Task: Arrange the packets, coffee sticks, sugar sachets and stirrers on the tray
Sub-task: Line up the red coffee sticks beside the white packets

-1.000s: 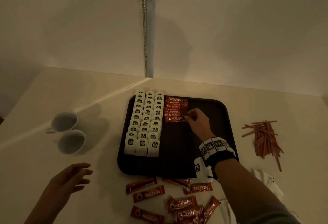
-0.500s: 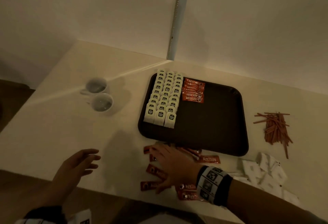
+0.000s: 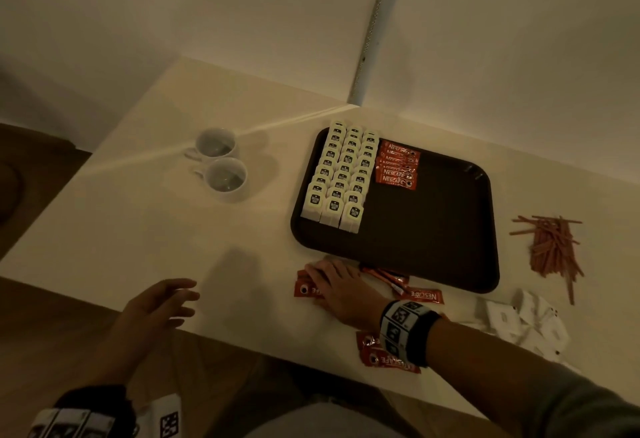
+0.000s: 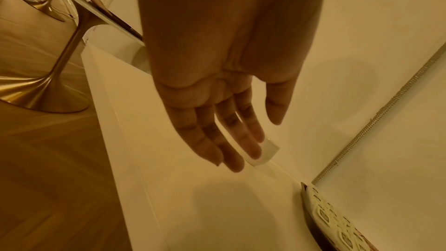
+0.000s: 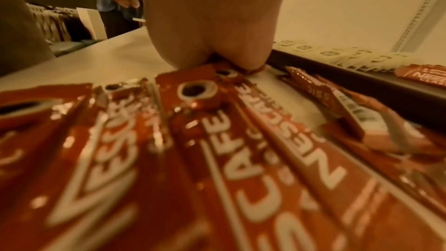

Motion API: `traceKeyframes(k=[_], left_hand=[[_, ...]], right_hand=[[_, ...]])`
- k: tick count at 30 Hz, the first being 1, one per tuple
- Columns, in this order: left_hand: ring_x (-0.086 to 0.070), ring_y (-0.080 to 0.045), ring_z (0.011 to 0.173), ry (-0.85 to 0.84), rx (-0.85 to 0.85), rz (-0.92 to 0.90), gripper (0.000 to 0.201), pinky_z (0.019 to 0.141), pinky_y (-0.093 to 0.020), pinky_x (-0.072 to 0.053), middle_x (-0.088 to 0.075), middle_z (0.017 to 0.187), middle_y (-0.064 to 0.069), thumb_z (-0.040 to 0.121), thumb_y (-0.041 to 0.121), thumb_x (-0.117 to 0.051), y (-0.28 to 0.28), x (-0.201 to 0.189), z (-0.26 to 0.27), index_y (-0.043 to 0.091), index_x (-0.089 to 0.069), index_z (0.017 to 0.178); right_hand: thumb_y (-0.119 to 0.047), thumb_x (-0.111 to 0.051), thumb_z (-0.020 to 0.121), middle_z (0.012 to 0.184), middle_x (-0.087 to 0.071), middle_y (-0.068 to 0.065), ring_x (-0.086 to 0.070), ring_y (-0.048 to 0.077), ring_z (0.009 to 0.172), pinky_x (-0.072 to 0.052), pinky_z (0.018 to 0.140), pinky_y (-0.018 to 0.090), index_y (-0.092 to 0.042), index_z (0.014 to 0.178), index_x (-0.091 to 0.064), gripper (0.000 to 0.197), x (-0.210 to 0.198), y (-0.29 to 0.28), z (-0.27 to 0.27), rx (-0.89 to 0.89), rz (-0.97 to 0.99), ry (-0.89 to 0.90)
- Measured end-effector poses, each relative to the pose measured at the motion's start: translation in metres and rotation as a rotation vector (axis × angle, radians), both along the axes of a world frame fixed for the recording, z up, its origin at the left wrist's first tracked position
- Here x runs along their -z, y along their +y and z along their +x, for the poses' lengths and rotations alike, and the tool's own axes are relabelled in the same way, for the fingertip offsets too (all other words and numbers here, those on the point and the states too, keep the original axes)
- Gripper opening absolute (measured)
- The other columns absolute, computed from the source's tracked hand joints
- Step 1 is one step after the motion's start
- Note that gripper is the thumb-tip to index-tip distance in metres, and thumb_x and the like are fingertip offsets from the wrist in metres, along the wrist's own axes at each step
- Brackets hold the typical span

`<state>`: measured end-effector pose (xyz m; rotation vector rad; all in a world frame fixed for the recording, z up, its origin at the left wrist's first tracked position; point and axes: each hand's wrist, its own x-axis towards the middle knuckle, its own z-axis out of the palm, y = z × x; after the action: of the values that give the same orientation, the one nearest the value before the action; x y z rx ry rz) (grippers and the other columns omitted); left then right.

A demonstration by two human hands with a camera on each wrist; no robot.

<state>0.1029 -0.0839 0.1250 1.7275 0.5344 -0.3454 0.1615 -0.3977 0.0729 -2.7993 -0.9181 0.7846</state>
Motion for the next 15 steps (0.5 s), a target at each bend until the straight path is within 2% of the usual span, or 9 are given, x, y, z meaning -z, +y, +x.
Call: traceKeyframes(k=[5,9,12,14,15], left_hand=[[-0.065,-0.030,0.090,-0.040,0.027,-0.008,0.020,0.079,-0.035,-0.050,-0.072,0.095,-0.004,0.097,0.013,-0.048,0.001,0.000,0.006,0.013,-0.065,0.107],[-0.065,-0.030,0.091,-0.082,0.049,-0.013,0.020,0.080,-0.034,-0.050,-0.069,0.101,-0.009,0.097,0.012,-0.048,-0.005,-0.006,0.014,0.010,-0.064,0.109],[-0.067,-0.026,0.089,-0.106,0.089,0.004,0.019,0.078,-0.031,-0.051,-0.071,0.095,-0.002,0.097,0.014,-0.050,-0.014,-0.011,0.027,0.014,-0.066,0.107],[-0.067,-0.023,0.087,-0.123,0.113,0.011,0.018,0.078,-0.030,-0.052,-0.072,0.090,0.002,0.097,0.014,-0.050,-0.023,-0.017,0.041,0.016,-0.066,0.104],[-0.068,-0.021,0.086,-0.139,0.127,0.002,0.018,0.079,-0.031,-0.052,-0.072,0.089,0.003,0.097,0.015,-0.050,-0.030,-0.021,0.049,0.017,-0.067,0.102]], right_hand=[[-0.027,-0.033,0.102,0.146,-0.028,0.014,-0.026,0.028,0.135,-0.021,0.116,0.040,-0.006,0.144,-0.023,0.049,-0.002,0.010,0.009,-0.035,0.022,-0.051],[-0.022,-0.035,0.100,0.143,-0.035,0.015,-0.034,0.027,0.131,-0.026,0.113,0.037,-0.003,0.141,-0.028,0.045,-0.013,0.016,0.017,-0.073,-0.020,-0.113],[-0.019,-0.037,0.100,0.143,-0.035,0.016,-0.038,0.028,0.128,-0.028,0.111,0.037,-0.002,0.140,-0.028,0.045,-0.021,0.022,0.021,-0.100,-0.062,-0.079],[-0.015,-0.041,0.098,0.139,-0.039,0.015,-0.049,0.024,0.116,-0.037,0.104,0.034,-0.005,0.139,-0.030,0.043,-0.029,0.026,0.023,0.019,0.028,0.017],[-0.013,-0.042,0.097,0.130,-0.046,0.012,-0.055,0.019,0.101,-0.044,0.094,0.030,-0.007,0.137,-0.032,0.041,-0.038,0.028,0.025,0.127,0.120,0.087]])
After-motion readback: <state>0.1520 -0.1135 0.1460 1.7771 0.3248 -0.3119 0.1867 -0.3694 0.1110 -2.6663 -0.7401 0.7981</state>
